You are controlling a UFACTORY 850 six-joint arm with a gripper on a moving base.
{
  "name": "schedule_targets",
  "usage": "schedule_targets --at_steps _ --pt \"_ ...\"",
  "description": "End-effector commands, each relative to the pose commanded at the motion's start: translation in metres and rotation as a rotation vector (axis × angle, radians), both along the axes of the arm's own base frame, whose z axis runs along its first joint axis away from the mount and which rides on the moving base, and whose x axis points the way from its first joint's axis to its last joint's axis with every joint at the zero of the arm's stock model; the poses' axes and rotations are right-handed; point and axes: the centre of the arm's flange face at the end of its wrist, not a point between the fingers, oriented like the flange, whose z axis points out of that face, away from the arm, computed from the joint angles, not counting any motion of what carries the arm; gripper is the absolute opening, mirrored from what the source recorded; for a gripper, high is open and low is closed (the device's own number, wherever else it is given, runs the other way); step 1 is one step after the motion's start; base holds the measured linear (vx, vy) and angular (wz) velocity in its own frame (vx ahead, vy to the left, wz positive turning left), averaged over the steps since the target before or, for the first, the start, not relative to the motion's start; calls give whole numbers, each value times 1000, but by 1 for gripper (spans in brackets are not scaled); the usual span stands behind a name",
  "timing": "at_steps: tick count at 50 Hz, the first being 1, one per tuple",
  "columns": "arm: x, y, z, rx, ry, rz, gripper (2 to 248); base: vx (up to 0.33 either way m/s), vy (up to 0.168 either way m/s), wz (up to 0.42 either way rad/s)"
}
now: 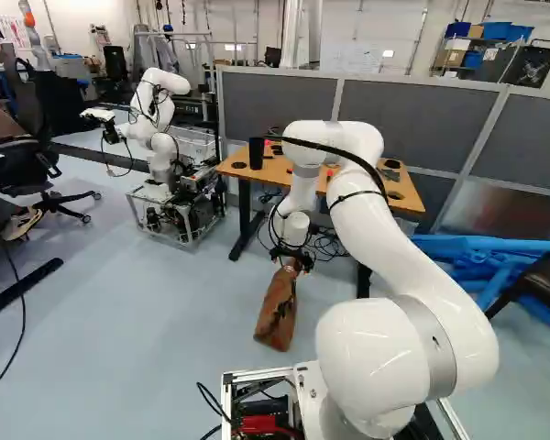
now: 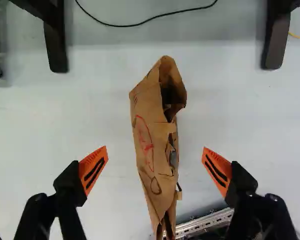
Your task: Pick up the bag on the ground and place it on the table
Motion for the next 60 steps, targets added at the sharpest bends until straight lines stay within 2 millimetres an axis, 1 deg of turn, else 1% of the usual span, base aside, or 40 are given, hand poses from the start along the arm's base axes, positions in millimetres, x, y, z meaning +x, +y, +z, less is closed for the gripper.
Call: schedule_targets --at_steps 17,33,60 --pt "0 -4 -27 21 80 -39 247 0 0 0" --pt "4 -4 -52 38 127 -68 247 0 0 0" --pt "20 -3 -93 43 125 -77 247 0 0 0"
